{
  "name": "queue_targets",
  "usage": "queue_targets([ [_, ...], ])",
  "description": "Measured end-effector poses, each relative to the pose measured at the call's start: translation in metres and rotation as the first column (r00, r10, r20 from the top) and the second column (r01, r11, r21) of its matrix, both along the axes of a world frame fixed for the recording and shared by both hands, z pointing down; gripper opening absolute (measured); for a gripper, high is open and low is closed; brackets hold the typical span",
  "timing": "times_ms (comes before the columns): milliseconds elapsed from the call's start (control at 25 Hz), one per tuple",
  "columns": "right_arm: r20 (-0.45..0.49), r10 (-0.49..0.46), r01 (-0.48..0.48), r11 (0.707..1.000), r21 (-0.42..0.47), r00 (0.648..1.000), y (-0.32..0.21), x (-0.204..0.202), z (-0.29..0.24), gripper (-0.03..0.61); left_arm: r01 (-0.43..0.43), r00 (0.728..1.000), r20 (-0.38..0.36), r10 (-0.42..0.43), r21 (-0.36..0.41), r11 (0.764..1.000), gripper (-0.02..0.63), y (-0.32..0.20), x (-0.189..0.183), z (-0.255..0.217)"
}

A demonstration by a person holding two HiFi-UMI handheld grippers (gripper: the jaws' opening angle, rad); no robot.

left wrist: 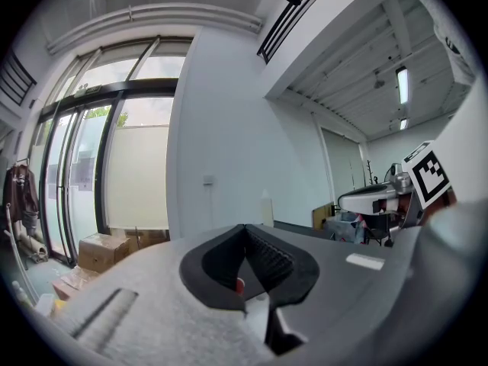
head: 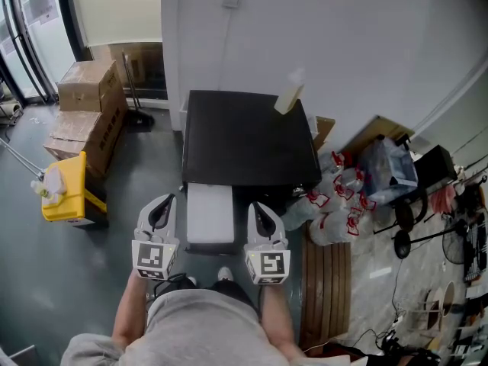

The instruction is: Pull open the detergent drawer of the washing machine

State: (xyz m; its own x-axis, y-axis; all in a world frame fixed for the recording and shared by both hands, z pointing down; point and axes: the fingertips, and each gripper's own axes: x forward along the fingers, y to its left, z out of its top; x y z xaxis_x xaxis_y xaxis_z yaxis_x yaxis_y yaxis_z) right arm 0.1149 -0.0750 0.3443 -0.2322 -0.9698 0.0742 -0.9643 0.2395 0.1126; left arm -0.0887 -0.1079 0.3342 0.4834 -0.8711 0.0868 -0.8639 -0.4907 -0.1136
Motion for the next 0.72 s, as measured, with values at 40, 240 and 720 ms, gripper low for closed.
queue_targets([
  [40, 0.004, -0.001, 0.001, 1.0, -0.001, 1.0, -0.0003, -0.0002, 0.0006, 0.006, -0.001, 1.0, 0.0, 0.001, 0.0, 1.0, 0.011, -0.0002, 0.0, 0.0008],
  [240, 0.005, -0.005, 0.005, 1.0, 0.001, 1.0, -0.0037, -0.0013, -0.0014, 0.006, -0.001, 1.0, 0.003, 0.001, 0.001, 1.0, 0.011, -0.0039, 0.0, 0.0001],
  [720, 0.005, -0.009, 0.009, 1.0, 0.007, 1.0, -0.004, -0.0002, -0.0033, 0.006, -0.004, 1.0, 0.004, 0.004, -0.002, 1.0, 0.011, -0.0056, 0.0026, 0.0028],
])
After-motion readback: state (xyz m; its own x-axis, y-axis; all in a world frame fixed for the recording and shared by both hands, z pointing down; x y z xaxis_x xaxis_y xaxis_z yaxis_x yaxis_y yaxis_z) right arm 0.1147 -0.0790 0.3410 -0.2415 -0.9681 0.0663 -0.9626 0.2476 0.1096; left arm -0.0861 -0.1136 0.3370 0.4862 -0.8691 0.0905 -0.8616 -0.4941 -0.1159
